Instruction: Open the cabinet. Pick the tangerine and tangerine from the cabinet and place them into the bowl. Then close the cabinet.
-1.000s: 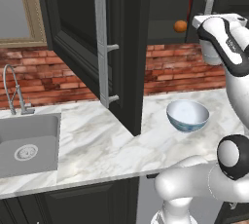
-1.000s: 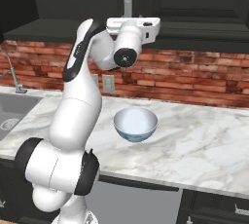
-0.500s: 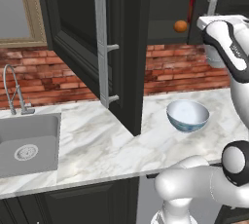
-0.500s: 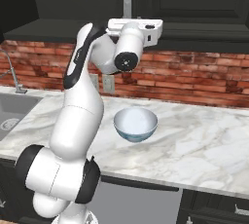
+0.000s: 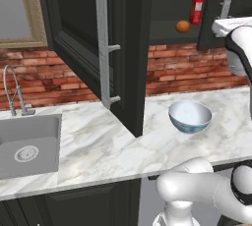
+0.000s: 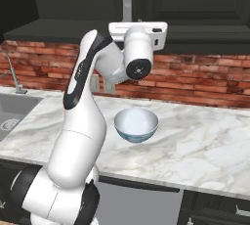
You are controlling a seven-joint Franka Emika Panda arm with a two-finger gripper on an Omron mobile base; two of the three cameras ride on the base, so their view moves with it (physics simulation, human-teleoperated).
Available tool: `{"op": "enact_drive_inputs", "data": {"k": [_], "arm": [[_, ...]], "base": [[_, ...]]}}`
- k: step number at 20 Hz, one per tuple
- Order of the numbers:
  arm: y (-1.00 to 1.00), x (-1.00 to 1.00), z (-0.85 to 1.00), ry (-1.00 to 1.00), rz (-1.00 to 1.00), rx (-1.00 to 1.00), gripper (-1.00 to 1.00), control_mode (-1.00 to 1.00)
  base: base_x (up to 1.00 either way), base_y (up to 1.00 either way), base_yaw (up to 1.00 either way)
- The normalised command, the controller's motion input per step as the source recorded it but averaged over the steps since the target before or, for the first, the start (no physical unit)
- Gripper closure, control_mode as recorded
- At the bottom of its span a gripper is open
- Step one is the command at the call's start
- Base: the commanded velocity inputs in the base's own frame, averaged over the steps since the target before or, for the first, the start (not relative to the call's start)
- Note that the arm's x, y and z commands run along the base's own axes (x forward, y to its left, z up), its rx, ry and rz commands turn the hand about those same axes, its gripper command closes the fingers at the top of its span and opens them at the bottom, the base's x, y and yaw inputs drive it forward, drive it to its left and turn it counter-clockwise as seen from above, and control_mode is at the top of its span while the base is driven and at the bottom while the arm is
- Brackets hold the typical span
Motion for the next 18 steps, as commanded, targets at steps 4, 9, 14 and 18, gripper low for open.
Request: {"op": "enact_drive_inputs", "data": {"k": [4, 9, 14, 18], "arm": [[-1.0, -0.6, 0.06, -0.08, 0.0, 0.09, 1.0, -1.0], [-1.0, -0.38, 0.0, -0.13, 0.0, 0.07, 1.0, -1.0], [-1.0, -0.38, -0.5, -0.24, 0.03, 0.2, 1.0, -1.0], [-0.57, -0.93, -1.0, -0.08, 0.14, 0.31, 1.0, -1.0]], "base": [[0.0, 0.0, 0.0], [0.0, 0.0, 0.0], [0.0, 0.0, 0.0], [0.0, 0.0, 0.0]]}}
